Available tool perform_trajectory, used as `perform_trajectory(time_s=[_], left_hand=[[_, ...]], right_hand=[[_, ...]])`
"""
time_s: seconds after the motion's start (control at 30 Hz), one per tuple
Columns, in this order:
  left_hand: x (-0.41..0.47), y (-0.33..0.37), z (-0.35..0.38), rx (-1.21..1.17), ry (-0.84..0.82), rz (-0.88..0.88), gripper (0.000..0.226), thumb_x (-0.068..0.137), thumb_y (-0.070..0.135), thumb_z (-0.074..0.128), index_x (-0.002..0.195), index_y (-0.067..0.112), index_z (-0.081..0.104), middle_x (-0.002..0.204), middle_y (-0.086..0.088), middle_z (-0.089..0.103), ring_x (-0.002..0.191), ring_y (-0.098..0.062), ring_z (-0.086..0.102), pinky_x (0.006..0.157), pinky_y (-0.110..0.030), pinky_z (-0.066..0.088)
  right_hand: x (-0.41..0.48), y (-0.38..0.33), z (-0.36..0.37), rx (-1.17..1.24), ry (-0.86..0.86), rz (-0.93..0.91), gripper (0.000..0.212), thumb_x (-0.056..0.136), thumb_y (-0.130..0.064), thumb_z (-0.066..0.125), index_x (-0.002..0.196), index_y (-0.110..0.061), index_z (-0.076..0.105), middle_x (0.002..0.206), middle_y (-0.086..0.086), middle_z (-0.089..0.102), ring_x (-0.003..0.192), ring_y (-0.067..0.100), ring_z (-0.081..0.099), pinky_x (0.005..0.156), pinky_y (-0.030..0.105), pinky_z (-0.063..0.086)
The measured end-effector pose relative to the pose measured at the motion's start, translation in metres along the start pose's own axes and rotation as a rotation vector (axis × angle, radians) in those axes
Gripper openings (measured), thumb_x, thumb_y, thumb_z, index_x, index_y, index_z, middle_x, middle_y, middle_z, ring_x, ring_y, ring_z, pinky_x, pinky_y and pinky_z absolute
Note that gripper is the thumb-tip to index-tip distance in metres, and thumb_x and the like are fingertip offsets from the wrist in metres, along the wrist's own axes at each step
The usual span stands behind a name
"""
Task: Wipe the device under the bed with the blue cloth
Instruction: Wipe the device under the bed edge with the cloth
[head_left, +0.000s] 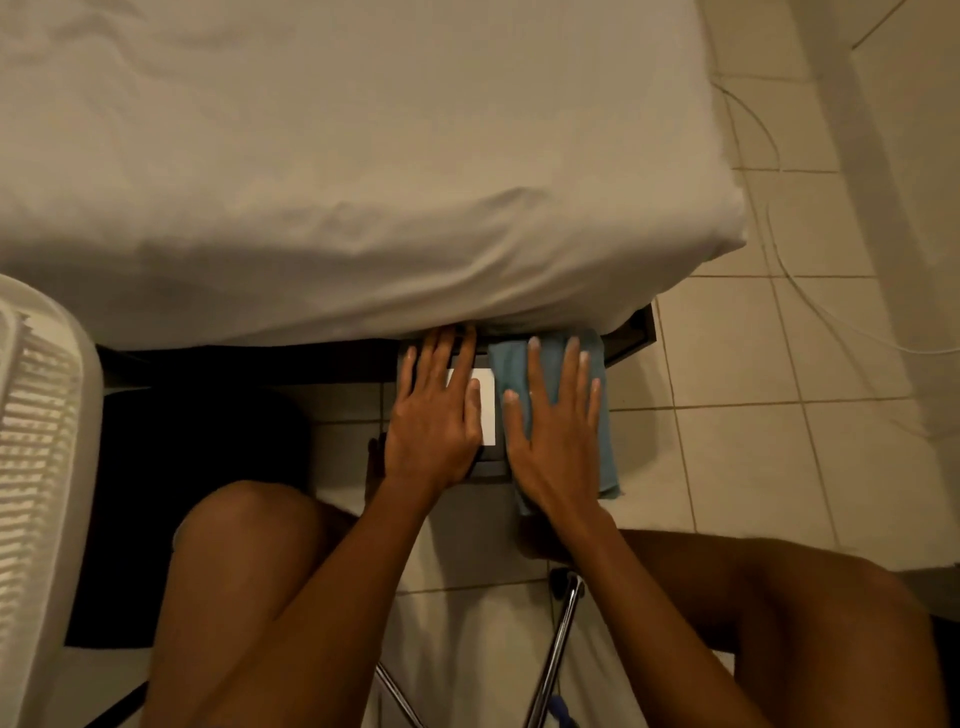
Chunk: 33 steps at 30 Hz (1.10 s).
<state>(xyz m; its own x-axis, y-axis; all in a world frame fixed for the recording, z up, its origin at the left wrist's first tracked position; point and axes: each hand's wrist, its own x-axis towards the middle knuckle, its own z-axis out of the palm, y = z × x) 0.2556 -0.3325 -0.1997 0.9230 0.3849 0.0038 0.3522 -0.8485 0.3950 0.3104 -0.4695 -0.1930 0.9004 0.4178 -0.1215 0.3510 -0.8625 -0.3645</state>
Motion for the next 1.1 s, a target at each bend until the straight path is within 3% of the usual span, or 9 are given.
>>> perform_trajectory(time_s=[0.23,0.57,0.77,0.97,1.1], left_hand=[[0.001,-0.002,0.002,0.002,-0.004,0.0,0.058,0.102,0.033,0.028,0.157,0.021,0.014,0.164,-0.004,0.019,0.152,-0.017,0.01,0.124,-0.042,0.01],[0.0,-0.003,0.007,0.075,-0.044,0.001,0.063,0.102,0.038,0.022,0.157,0.018,-0.001,0.166,-0.004,-0.001,0.153,-0.016,-0.005,0.124,-0.045,-0.002],[0.0,0.0,0.007,0.072,-0.046,0.002,0.062,0.102,0.037,0.021,0.157,0.017,0.001,0.166,-0.005,0.002,0.153,-0.017,-0.001,0.124,-0.047,0.002],[0.0,0.0,0.004,0.077,-0.064,-0.004,0.062,0.102,0.037,0.02,0.157,0.018,0.001,0.166,-0.005,0.003,0.153,-0.017,0.0,0.124,-0.046,0.001],[0.0,0.0,0.004,0.073,-0.057,-0.003,0.061,0.102,0.036,0.019,0.157,0.018,0.001,0.166,-0.004,0.004,0.153,-0.016,-0.001,0.124,-0.047,0.002]], right_hand=[[-0.011,0.008,-0.001,0.052,0.027,-0.124,0.056,0.103,-0.047,0.027,0.157,-0.04,0.013,0.168,0.001,-0.003,0.154,0.028,-0.012,0.124,0.05,-0.002],[-0.007,0.002,-0.001,-0.051,0.008,-0.098,0.058,0.101,-0.051,0.025,0.157,-0.04,0.012,0.168,0.003,-0.003,0.153,0.032,-0.014,0.124,0.054,-0.002],[-0.007,0.009,-0.003,-0.017,0.027,-0.108,0.058,0.103,-0.047,0.033,0.157,-0.041,0.013,0.168,0.0,-0.002,0.154,0.025,-0.013,0.125,0.049,-0.001],[-0.008,0.017,-0.001,0.065,0.088,0.082,0.061,0.102,-0.047,0.03,0.158,-0.038,0.007,0.168,0.002,-0.006,0.154,0.025,-0.012,0.125,0.05,0.001],[-0.011,-0.003,0.002,0.008,0.064,0.011,0.06,0.104,-0.045,0.027,0.158,-0.036,0.004,0.168,0.003,-0.009,0.154,0.026,-0.014,0.125,0.048,-0.001]])
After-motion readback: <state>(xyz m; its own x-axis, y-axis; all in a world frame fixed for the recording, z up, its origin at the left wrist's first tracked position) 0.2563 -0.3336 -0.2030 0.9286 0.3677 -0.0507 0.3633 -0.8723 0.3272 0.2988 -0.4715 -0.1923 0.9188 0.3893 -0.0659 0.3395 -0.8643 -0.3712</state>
